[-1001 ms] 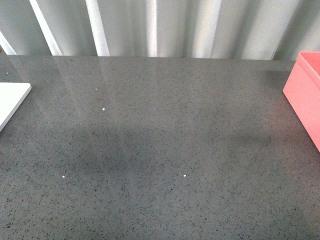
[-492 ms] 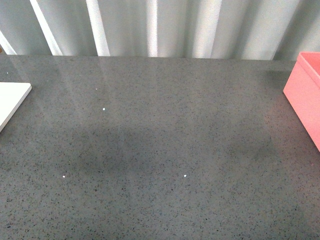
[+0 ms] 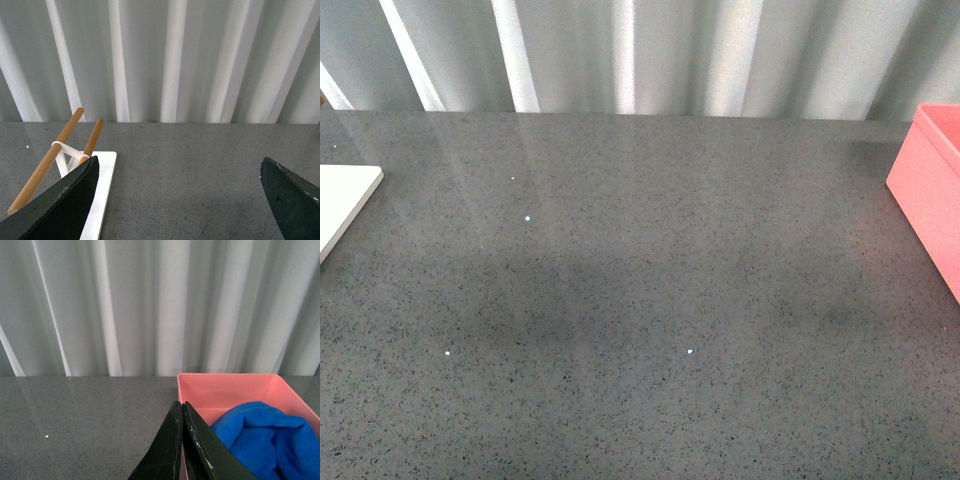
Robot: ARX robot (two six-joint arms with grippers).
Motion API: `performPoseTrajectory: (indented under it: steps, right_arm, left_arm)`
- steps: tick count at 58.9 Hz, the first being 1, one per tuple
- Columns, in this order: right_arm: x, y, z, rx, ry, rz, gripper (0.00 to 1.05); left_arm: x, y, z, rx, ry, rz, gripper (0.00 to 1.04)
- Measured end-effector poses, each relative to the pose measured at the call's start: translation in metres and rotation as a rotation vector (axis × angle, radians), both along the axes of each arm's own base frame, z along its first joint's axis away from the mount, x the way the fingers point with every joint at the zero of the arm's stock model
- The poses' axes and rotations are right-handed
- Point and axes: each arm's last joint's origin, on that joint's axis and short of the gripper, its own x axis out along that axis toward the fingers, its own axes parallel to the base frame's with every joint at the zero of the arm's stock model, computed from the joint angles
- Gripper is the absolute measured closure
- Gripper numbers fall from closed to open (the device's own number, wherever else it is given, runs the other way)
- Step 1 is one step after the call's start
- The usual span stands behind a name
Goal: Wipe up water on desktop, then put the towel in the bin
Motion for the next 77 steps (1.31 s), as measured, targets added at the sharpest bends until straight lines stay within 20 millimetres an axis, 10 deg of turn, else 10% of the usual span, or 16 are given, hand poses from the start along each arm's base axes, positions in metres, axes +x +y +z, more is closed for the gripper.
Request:
performPoseTrajectory:
  steps: [38, 65, 77]
  right_arm:
    - [-0.019, 0.000, -0.004, 0.002, 0.006, -0.003, 1.01]
    - [-0.019, 0.000, -0.004, 0.002, 0.006, -0.003, 0.06]
    - [-0.019, 0.000, -0.004, 0.004, 0.006, -0.002, 0.07]
  left_arm:
    - [0.000, 0.000, 0.000, 0.000, -0.001, 0.000, 0.07]
    - [0.000, 0.000, 0.000, 0.000, -0.001, 0.000, 0.07]
    - [0.000, 0.000, 0.000, 0.000, -0.001, 0.000, 0.07]
